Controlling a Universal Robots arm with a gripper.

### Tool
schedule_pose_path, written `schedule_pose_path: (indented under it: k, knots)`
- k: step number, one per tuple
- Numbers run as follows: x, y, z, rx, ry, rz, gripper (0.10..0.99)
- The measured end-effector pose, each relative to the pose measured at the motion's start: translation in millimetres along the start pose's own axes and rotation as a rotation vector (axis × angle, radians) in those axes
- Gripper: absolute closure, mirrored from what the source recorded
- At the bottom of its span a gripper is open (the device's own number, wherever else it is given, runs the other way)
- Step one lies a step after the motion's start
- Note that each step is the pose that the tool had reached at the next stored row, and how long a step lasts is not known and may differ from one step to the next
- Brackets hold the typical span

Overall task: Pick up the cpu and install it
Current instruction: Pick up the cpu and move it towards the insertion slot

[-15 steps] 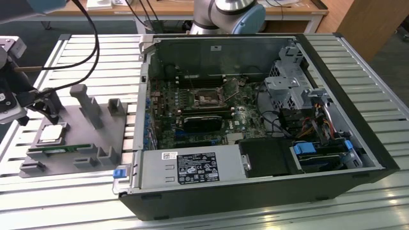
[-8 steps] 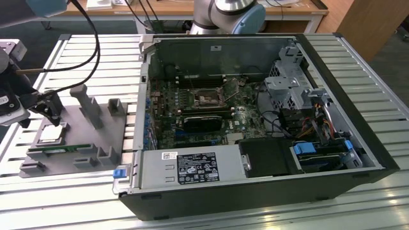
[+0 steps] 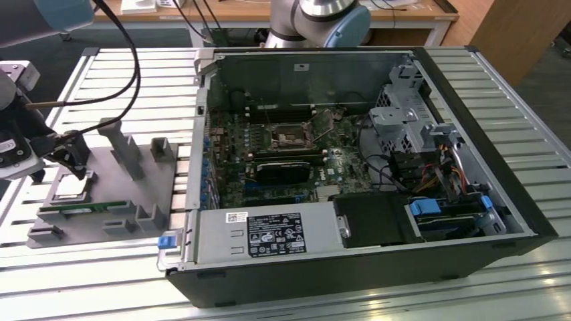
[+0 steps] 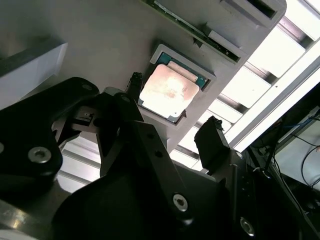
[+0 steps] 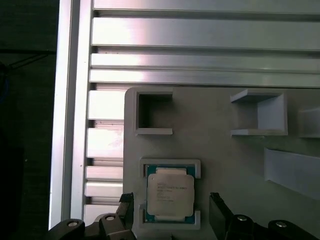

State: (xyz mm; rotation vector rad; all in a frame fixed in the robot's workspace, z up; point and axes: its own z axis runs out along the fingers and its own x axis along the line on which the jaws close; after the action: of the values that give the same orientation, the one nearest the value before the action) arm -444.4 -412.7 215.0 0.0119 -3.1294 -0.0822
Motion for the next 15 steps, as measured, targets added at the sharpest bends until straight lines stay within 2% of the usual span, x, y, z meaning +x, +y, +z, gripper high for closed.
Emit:
schedule_pose_path:
  k: [15]
  knots:
    - [1.3, -0.5, 9.1, 0.000, -0.0002, 0.000, 0.380]
